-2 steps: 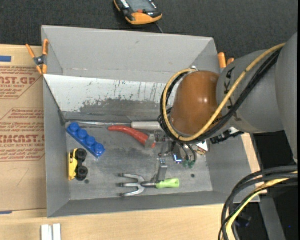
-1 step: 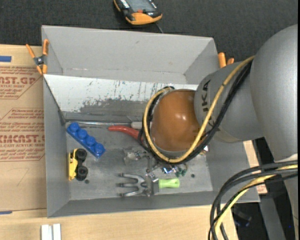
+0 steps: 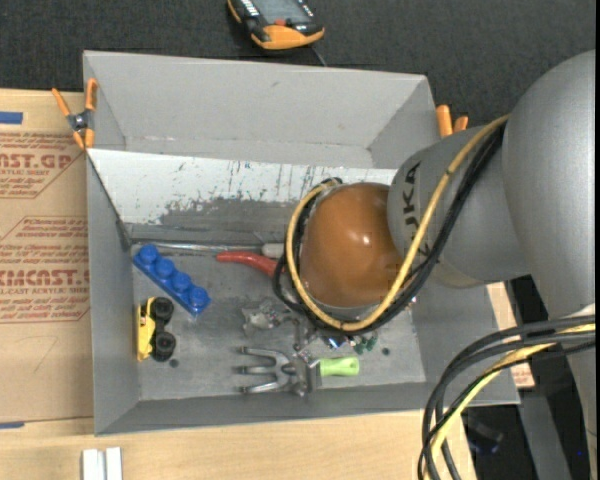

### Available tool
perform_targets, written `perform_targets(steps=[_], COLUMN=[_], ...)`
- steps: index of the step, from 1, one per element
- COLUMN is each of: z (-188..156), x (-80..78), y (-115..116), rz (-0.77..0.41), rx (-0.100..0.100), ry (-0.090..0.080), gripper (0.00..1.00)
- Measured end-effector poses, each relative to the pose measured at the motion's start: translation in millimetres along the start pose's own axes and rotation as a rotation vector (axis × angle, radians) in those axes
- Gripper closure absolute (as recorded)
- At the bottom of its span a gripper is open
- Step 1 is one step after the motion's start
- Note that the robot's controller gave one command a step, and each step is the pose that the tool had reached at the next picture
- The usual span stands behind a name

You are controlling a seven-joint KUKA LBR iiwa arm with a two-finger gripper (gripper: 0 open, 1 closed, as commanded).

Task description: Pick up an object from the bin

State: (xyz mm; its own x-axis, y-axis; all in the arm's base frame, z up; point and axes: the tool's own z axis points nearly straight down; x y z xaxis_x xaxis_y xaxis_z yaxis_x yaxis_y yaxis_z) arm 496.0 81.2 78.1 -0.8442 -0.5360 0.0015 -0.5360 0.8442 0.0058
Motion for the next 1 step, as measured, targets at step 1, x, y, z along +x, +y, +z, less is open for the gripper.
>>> perform_targets(steps=[1], z=[8.2], x=[4.6], y=[-48.2], rz=[0.028], rx=[0.001], ry=[-0.001], gripper=[0.00])
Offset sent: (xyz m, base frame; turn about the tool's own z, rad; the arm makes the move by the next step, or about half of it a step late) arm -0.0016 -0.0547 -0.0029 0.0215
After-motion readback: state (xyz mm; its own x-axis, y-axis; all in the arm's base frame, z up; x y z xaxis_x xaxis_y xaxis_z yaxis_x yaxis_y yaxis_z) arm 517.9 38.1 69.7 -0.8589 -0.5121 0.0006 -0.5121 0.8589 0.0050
